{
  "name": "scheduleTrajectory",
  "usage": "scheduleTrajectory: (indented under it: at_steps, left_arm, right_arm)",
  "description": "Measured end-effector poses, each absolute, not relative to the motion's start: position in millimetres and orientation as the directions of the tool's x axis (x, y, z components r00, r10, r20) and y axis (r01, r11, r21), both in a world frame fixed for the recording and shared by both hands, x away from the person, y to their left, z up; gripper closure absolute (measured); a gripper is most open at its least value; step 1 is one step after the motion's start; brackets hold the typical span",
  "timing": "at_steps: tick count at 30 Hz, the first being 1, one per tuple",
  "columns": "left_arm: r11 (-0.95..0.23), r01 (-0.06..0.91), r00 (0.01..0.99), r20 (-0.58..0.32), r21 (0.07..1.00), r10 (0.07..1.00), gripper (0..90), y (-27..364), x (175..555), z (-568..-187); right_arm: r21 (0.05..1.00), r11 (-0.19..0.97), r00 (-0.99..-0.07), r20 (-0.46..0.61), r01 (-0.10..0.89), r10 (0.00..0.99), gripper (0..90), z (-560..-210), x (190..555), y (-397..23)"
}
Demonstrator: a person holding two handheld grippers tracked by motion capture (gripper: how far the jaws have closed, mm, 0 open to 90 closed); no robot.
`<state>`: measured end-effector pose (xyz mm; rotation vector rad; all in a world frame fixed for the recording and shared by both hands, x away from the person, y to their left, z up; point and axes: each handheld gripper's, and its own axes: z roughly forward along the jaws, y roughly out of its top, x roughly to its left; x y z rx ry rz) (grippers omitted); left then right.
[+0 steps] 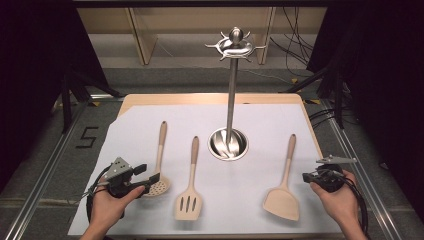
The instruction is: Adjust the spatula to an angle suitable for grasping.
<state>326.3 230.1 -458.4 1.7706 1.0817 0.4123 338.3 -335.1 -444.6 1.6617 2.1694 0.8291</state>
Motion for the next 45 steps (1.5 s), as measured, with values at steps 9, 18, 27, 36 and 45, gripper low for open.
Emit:
scheduleTrajectory:
  at_steps: [9,18,27,36,45]
  left_arm:
    - [-0.131,0.474,0.558,-0.182,0.871,0.809,35.7,229.5,327.1,-458.3]
    - [-0.128,0.463,0.563,-0.179,0.877,0.807,36.4,234.0,321.7,-457.1]
    - [-0.108,0.480,0.548,-0.201,0.871,0.812,36.5,234.6,323.8,-459.1]
    - [-0.122,0.473,0.556,-0.188,0.872,0.810,36.6,234.4,323.6,-459.3]
    - [-0.125,0.470,0.558,-0.185,0.874,0.809,36.8,233.9,323.7,-459.6]
  right_arm:
    - [0.581,0.204,-0.307,0.084,0.788,0.948,87.4,-455.0,358.7,-342.9]
    - [0.531,0.238,-0.306,0.042,0.813,0.951,90.0,-443.0,383.2,-333.1]
    - [0.474,0.210,-0.239,0.002,0.855,0.971,90.0,-445.2,419.2,-321.5]
    - [0.426,0.228,-0.238,-0.030,0.876,0.971,89.7,-457.1,437.5,-310.3]
    - [0.466,0.234,-0.251,-0.025,0.854,0.968,90.0,-460.6,447.9,-297.3]
